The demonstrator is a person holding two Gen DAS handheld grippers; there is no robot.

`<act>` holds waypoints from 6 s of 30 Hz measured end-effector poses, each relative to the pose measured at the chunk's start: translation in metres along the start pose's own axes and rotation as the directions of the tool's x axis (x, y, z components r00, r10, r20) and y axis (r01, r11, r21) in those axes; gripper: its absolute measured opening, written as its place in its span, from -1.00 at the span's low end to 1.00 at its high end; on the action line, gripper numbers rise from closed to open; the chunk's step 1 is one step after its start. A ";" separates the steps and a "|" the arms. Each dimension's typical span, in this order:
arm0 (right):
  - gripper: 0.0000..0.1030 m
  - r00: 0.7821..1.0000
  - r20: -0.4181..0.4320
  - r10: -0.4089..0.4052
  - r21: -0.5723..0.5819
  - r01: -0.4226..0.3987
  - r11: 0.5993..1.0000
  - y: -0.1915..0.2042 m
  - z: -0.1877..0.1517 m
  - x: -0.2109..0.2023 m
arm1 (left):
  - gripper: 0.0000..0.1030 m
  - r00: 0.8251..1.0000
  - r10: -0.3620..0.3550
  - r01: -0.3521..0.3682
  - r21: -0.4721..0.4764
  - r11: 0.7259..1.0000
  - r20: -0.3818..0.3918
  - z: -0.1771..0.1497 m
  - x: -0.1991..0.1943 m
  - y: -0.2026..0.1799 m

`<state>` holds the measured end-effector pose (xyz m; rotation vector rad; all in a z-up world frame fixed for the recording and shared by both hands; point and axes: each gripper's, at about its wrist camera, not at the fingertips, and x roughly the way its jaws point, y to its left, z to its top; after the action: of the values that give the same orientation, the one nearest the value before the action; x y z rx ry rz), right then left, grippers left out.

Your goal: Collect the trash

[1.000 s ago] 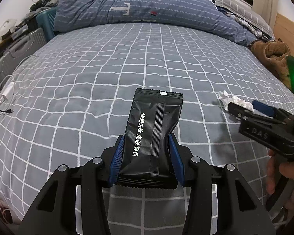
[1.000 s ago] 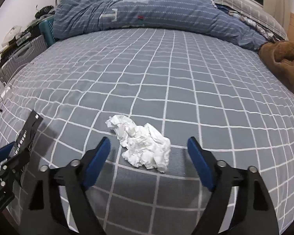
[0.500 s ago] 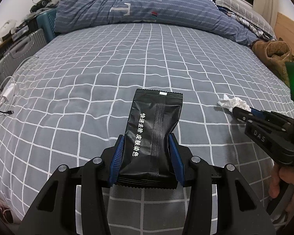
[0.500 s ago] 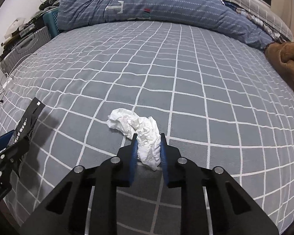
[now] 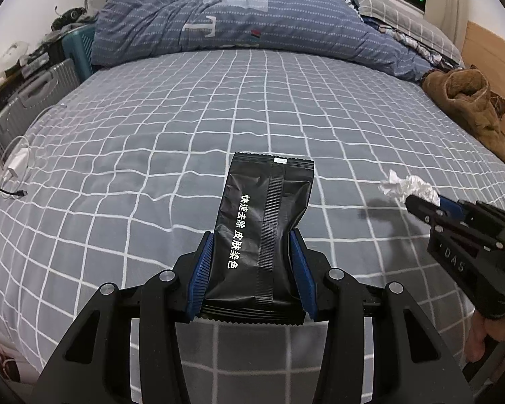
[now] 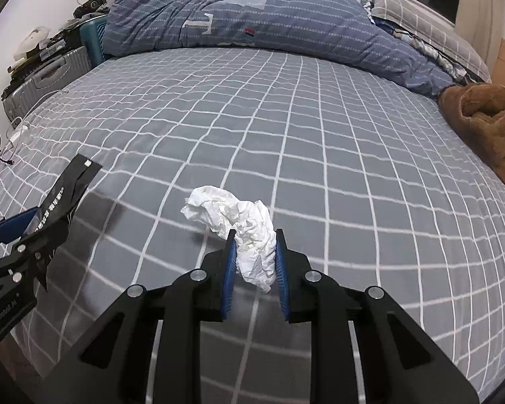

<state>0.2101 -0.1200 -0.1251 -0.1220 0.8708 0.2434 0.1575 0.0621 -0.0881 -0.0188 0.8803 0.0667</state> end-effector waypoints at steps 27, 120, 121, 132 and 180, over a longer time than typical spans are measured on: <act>-0.60 1.000 0.021 -0.010 0.009 0.009 1.000 0.000 -0.082 -0.109 | -0.14 1.000 -0.023 0.023 0.002 1.000 -0.004 -0.076 -0.070 -0.020; 0.85 0.959 -0.247 -0.142 0.241 0.202 0.949 -0.098 -0.319 -0.181 | -0.11 0.936 -0.109 0.167 0.150 0.974 -0.336 -0.299 -0.082 -0.150; 0.85 0.959 -0.245 -0.142 0.237 0.202 0.950 -0.097 -0.318 -0.181 | -0.05 0.936 -0.110 0.168 0.151 0.974 -0.333 -0.299 -0.082 -0.151; 0.85 0.966 -0.214 -0.145 0.226 0.193 0.955 -0.087 -0.311 -0.189 | 0.68 0.960 -0.076 0.120 0.152 0.981 -0.269 -0.287 -0.094 -0.142; 0.85 0.965 0.184 -0.188 0.188 0.153 0.970 -0.021 -0.252 -0.424 | 0.89 0.987 -0.080 0.074 0.054 0.996 0.137 -0.223 -0.351 -0.081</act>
<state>-0.2334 -0.2604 0.0393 -0.0108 0.6722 0.0166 -0.2322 -0.0461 0.0397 -0.0026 0.7409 -0.0256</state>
